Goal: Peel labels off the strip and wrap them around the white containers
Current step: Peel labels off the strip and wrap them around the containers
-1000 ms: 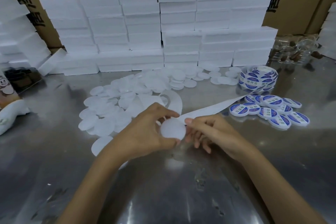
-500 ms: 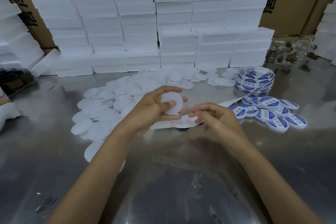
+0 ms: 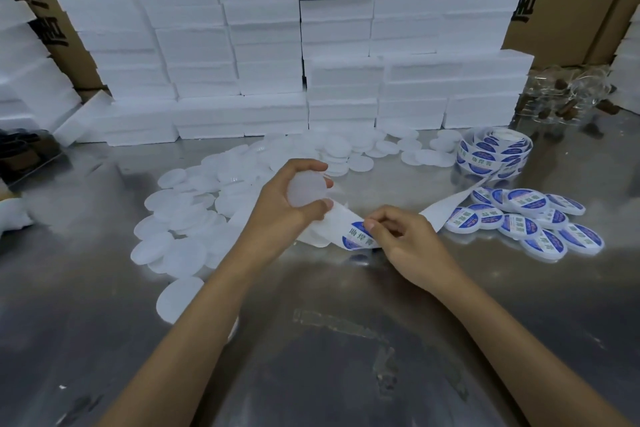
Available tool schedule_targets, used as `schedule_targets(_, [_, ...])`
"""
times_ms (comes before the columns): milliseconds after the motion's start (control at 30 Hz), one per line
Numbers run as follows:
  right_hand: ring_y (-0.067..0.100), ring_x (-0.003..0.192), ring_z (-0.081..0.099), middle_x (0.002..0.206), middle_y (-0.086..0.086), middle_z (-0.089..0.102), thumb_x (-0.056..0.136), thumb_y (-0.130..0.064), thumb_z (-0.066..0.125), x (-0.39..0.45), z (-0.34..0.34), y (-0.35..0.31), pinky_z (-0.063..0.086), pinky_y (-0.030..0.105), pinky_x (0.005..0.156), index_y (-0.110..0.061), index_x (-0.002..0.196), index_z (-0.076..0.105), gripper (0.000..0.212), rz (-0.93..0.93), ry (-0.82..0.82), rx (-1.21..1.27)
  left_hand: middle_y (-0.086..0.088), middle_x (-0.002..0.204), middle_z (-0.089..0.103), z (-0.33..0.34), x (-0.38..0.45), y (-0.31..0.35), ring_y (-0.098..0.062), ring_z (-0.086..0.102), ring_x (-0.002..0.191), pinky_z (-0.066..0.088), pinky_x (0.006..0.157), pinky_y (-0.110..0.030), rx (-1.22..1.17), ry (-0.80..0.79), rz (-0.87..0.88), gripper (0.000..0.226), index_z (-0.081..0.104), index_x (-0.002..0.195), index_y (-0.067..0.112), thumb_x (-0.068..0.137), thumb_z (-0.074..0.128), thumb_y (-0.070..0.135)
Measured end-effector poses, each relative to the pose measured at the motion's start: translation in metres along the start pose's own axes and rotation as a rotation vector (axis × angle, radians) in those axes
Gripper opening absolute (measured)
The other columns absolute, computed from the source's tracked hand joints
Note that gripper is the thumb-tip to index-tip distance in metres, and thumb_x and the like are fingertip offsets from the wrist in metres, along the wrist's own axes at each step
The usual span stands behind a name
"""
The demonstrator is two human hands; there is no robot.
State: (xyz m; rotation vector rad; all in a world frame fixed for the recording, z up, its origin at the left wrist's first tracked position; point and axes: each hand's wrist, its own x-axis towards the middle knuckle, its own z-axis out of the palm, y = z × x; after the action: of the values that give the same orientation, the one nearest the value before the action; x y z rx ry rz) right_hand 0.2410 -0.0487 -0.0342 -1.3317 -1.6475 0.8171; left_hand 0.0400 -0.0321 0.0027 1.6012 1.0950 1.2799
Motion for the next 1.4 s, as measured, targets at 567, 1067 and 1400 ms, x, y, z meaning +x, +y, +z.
schedule_targets(567, [0.011, 0.081, 0.067, 0.086, -0.001, 0.074, 0.088, 0.003, 0.066, -0.019, 0.005, -0.013, 0.051, 0.02, 0.076, -0.013, 0.089, 0.067, 0.017, 0.001, -0.094, 0.284, -0.006, 0.117, 0.069, 0.019, -0.007, -0.011, -0.019, 0.073, 0.092, 0.064, 0.073, -0.043, -0.273, 0.046, -0.262, 0.043, 0.062, 0.119, 0.023, 0.083, 0.077, 0.004])
schedule_targets(1067, [0.007, 0.088, 0.052, 0.094, -0.015, 0.05, 0.088, -0.009, 0.055, -0.028, 0.018, -0.009, 0.048, 0.03, 0.067, -0.034, 0.11, 0.065, 0.034, -0.428, 0.059, -0.31, -0.002, 0.1, 0.069, 0.021, -0.008, -0.016, -0.017, 0.068, 0.088, 0.059, 0.062, -0.022, -0.156, 0.133, -0.359, 0.052, 0.059, 0.117, 0.02, 0.077, 0.078, -0.006])
schedule_targets(1400, [0.004, 0.082, 0.053, 0.097, -0.02, 0.045, 0.088, -0.015, 0.059, -0.029, 0.019, -0.01, 0.045, 0.021, 0.059, -0.039, 0.106, 0.063, 0.03, -0.464, 0.149, -0.335, -0.007, 0.104, 0.068, 0.022, -0.009, -0.015, -0.019, 0.069, 0.085, 0.063, 0.071, -0.032, -0.181, 0.117, -0.403, 0.053, 0.06, 0.117, 0.019, 0.075, 0.079, -0.006])
